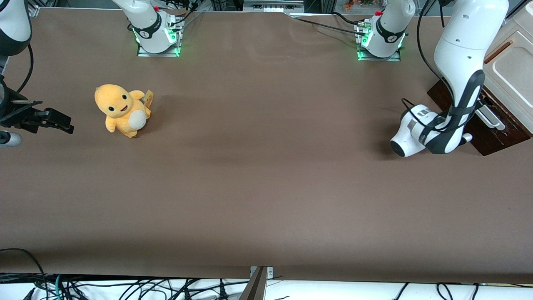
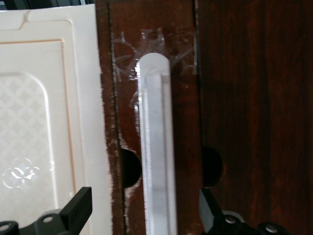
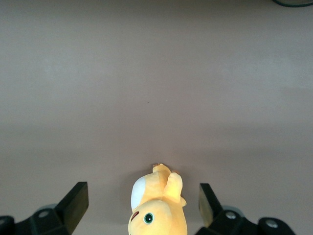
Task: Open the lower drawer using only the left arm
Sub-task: 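Move the open left gripper to the white handle of the lower drawer, then close the left gripper around the white drawer handle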
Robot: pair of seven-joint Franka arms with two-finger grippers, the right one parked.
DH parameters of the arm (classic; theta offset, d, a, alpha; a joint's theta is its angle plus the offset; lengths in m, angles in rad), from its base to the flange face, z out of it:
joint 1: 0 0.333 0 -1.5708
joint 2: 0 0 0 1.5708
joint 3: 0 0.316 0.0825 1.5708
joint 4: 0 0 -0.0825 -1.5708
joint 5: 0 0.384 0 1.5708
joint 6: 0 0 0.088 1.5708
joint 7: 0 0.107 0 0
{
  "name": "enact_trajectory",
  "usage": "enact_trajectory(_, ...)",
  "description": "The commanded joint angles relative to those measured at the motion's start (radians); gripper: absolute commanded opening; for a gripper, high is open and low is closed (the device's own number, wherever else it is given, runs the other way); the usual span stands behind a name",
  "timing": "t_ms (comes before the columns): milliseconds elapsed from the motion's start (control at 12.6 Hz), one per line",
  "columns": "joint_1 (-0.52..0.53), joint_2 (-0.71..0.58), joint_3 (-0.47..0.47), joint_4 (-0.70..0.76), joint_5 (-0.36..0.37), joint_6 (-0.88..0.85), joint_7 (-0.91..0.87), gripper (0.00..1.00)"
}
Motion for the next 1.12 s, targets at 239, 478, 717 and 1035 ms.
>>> enact_trajectory(239, 0.030, -0.009, -0.006, -0.011, 0.031, 0.019, -0.014, 0.55)
enact_trajectory(478, 0.048, -0.009, -0.006, -0.007, 0.031, 0.034, -0.014, 0.50)
enact_trajectory(717, 0.049, -0.010, -0.006, -0.004, 0.034, 0.038, -0.014, 0.34)
enact_trajectory(1035, 0.050, -0.012, -0.006, 0.012, 0.032, 0.034, -0.015, 0.19)
